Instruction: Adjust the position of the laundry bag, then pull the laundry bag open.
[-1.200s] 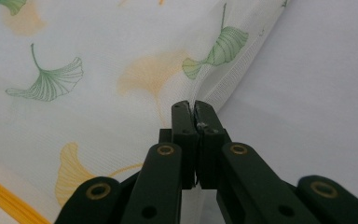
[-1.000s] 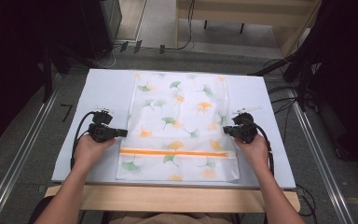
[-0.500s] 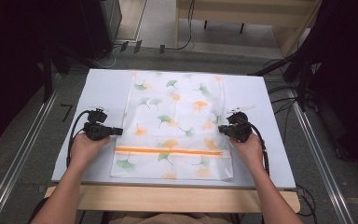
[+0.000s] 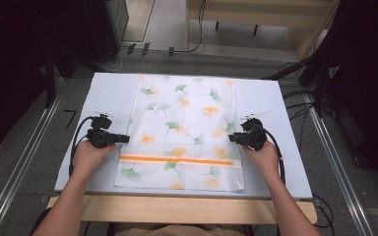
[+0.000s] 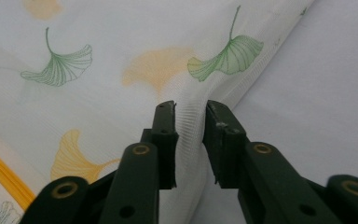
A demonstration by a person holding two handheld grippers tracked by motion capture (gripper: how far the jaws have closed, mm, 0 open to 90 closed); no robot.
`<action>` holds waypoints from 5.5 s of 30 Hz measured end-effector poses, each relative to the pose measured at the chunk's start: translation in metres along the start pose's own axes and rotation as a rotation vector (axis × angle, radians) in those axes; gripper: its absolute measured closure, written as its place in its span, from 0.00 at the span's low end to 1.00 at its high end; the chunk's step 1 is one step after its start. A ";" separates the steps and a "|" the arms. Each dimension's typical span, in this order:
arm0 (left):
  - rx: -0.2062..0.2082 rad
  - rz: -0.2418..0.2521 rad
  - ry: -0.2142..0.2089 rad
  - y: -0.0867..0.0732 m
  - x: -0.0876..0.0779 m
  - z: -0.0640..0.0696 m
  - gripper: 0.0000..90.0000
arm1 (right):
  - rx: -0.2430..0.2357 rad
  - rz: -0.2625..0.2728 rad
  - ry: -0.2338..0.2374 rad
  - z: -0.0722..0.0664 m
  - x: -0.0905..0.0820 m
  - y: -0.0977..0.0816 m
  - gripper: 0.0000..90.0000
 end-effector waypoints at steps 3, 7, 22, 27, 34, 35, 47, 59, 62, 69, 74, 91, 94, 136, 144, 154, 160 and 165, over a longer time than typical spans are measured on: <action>0.027 0.028 0.000 0.003 -0.003 0.003 0.68 | 0.001 0.033 0.003 0.003 -0.007 0.002 0.72; 0.065 0.070 0.001 0.007 -0.008 0.008 0.55 | 0.003 0.062 0.011 0.004 -0.012 0.004 0.67; 0.110 0.066 -0.025 0.006 -0.017 0.029 0.44 | -0.014 0.037 0.017 -0.003 -0.027 -0.007 0.63; 0.137 0.053 -0.033 0.004 -0.015 0.036 0.44 | 0.000 0.023 0.021 -0.007 -0.037 -0.011 0.64; 0.160 0.056 -0.047 0.007 -0.015 0.047 0.44 | 0.000 0.004 0.033 -0.012 -0.052 -0.026 0.66; 0.163 0.055 -0.050 0.007 -0.014 0.049 0.44 | 0.004 0.002 0.035 -0.013 -0.054 -0.028 0.66; 0.239 0.024 -0.077 0.011 -0.001 0.073 0.43 | 0.048 -0.026 0.022 -0.010 -0.063 -0.046 0.69; 0.318 0.009 -0.100 0.018 0.015 0.098 0.44 | 0.101 -0.063 0.036 -0.014 -0.061 -0.061 0.83; 0.325 0.006 -0.104 0.021 0.019 0.102 0.44 | 0.102 -0.096 0.034 -0.017 -0.055 -0.068 0.87; 0.342 -0.007 -0.113 0.023 0.025 0.108 0.44 | 0.137 -0.120 0.028 -0.016 -0.050 -0.072 0.92; 0.341 -0.012 -0.115 0.023 0.028 0.109 0.44 | 0.140 -0.129 0.037 -0.019 -0.046 -0.073 0.91; 0.344 -0.030 -0.104 0.021 0.030 0.108 0.44 | 0.155 -0.121 0.043 -0.020 -0.031 -0.062 0.77; 0.341 -0.027 -0.104 0.021 0.030 0.107 0.44 | 0.150 -0.119 0.039 -0.022 -0.030 -0.062 0.76; 0.453 -0.053 -0.325 -0.004 0.061 0.207 0.61 | 0.000 0.005 0.155 -0.064 -0.053 -0.029 1.00; 0.453 -0.086 -0.363 -0.011 0.076 0.230 0.64 | -0.004 -0.003 0.147 -0.063 -0.053 -0.029 1.00; 0.484 -0.114 -0.363 -0.014 0.093 0.246 0.72 | -0.005 0.011 0.152 -0.064 -0.054 -0.027 1.00; 0.477 -0.098 -0.385 -0.011 0.101 0.258 0.76 | -0.010 0.010 0.153 -0.063 -0.054 -0.027 1.00; 0.470 -0.094 -0.392 -0.011 0.110 0.264 0.79 | -0.009 0.015 0.158 -0.064 -0.056 -0.027 1.00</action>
Point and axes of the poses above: each handheld gripper's, and its own axes: x roughly forward along the jaws, y roughly out of its top, z roughly to its right, the point moved 10 cm from there along x, roughly forward along the jaws
